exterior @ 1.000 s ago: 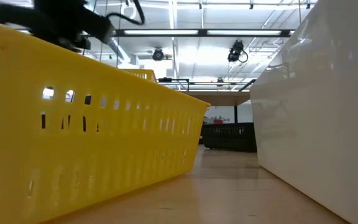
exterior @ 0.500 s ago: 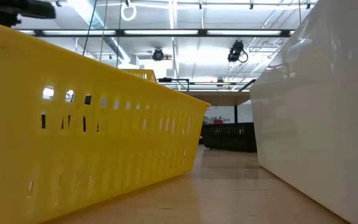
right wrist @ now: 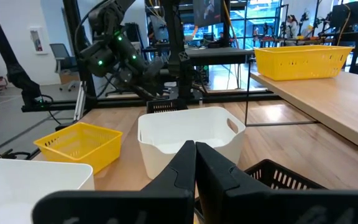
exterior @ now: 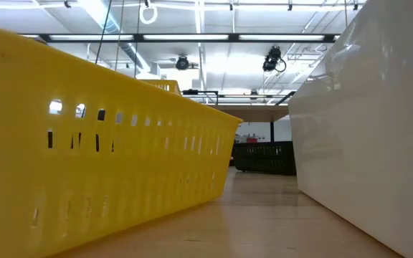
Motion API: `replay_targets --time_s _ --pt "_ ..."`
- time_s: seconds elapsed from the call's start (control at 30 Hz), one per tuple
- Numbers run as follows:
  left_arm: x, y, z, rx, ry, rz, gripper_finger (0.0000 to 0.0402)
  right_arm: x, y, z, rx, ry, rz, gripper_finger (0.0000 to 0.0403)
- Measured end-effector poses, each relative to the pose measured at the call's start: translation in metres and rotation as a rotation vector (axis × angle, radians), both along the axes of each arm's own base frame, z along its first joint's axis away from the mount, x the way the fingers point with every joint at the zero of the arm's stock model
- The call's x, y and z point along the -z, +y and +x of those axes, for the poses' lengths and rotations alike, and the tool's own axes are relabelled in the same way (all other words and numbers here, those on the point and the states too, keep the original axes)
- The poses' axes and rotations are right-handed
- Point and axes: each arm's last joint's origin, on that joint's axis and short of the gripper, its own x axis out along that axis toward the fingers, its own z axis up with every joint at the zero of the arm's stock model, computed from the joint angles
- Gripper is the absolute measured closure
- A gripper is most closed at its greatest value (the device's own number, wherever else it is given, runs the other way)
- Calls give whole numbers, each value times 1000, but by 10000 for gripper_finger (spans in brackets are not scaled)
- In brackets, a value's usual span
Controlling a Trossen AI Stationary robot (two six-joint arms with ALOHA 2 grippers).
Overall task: Stack baskets on shelf by color
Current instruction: Put the bottom black basket on the shelf
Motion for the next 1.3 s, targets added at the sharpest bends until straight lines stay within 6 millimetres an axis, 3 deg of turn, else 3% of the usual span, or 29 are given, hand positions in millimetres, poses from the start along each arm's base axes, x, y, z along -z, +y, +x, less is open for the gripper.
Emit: replay_targets --time_s 0.23,0.53,0.67,0.83,1.0,1.3 --pt "14 7 -8 1 44 20 208 0 0 0 0 0 0 390" --pt "36 11 -9 53 -19 -2 221 0 0 0 0 0 0 390" --pt "37 12 -7 -35 -48 -25 248 0 0 0 0 0 4 390" --pt "38 10 -7 -113 -48 -67 312 0 0 0 0 0 4 390" --pt "31 4 -1 -160 -96 -104 386 0 0 0 0 0 4 390" --pt "-2 -10 25 -189 -214 -182 384 0 0 0 0 0 4 390"
